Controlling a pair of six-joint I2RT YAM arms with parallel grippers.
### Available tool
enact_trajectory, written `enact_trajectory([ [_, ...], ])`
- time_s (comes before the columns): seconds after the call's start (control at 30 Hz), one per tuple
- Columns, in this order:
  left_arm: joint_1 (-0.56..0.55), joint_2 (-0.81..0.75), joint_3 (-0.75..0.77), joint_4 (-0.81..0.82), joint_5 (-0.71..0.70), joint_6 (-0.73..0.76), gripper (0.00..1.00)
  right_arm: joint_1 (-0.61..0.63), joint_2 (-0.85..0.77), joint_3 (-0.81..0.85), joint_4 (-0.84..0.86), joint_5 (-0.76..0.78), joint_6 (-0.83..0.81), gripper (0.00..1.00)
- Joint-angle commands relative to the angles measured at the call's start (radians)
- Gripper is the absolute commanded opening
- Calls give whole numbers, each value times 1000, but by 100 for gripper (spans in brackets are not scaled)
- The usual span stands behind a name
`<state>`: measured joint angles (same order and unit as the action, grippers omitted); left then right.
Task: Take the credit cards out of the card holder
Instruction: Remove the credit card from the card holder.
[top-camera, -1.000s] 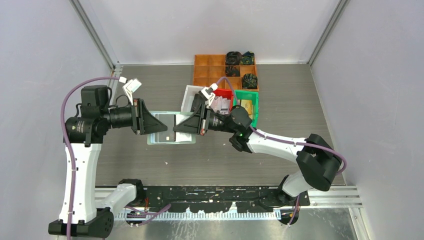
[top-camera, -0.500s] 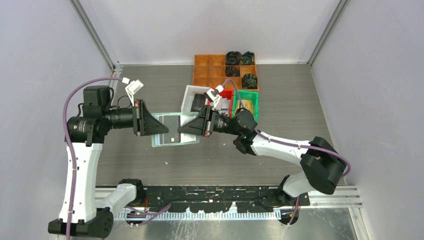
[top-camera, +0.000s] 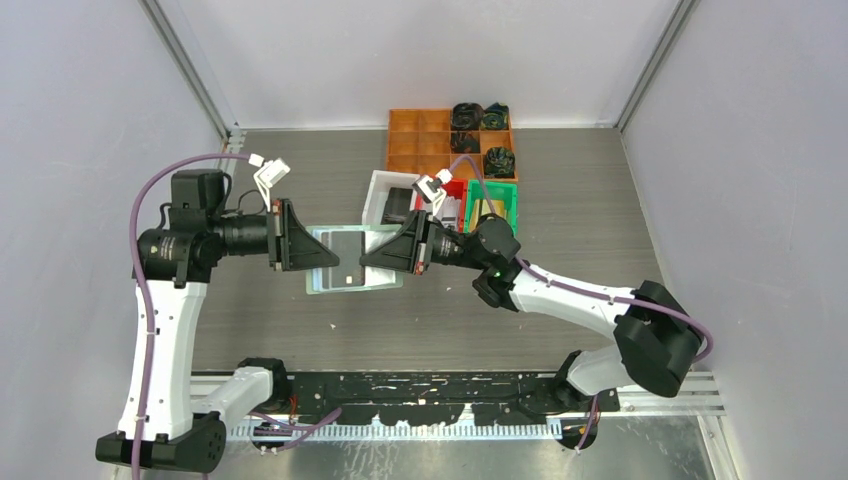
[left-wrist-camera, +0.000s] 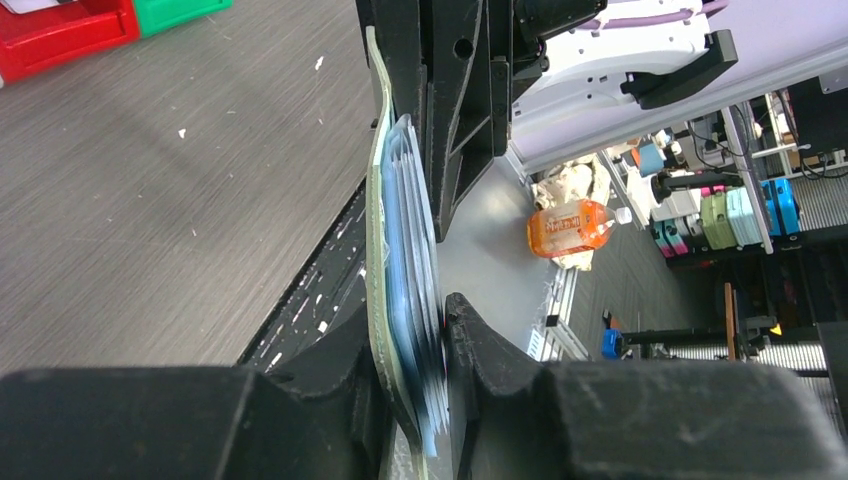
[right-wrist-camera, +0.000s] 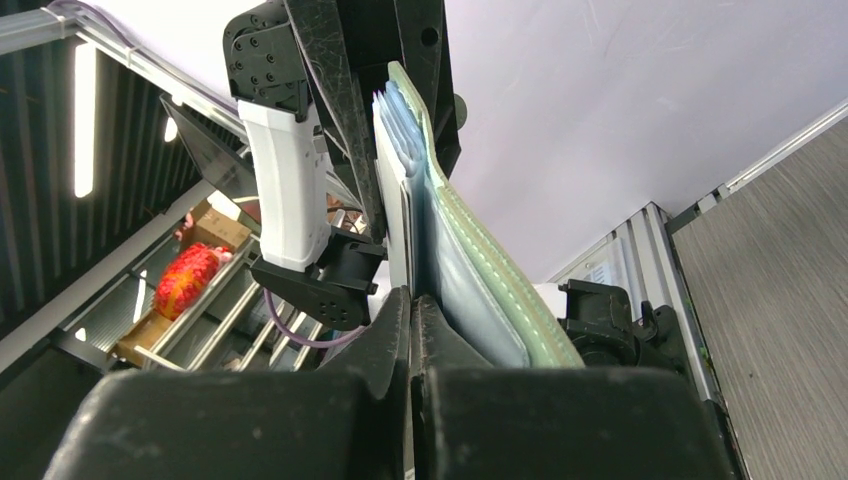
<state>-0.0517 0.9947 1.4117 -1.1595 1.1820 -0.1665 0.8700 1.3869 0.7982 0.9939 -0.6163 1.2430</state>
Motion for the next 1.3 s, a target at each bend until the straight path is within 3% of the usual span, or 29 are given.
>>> enact_trajectory([
  [0.0, 9, -13, 65, -10, 59, 22, 24, -51, -60, -1, -50, -12, -59, 1],
  [0.33, 8, -17, 79, -14, 75, 24, 25, -76, -58, 1, -39, -9, -47, 1],
  [0.57, 7, -20, 87, -12, 74, 23, 24, -96, -46, -8, 65, -3, 26, 1],
  [0.73, 8, -33, 65, 44, 66, -19, 17, -94, -28, -31, 161, 25, 84, 1],
  [0.97, 8, -45, 59, 71, 63, -44, 13, -90, -32, -53, 165, 35, 82, 1],
  [1.07, 8, -48, 47, 88, 48, -62, 4, -72, -24, -31, 155, 29, 71, 1],
  [1.27, 8, -52, 40, 114, -51, -92, 0, -6, 8, 39, 130, 20, 42, 25],
])
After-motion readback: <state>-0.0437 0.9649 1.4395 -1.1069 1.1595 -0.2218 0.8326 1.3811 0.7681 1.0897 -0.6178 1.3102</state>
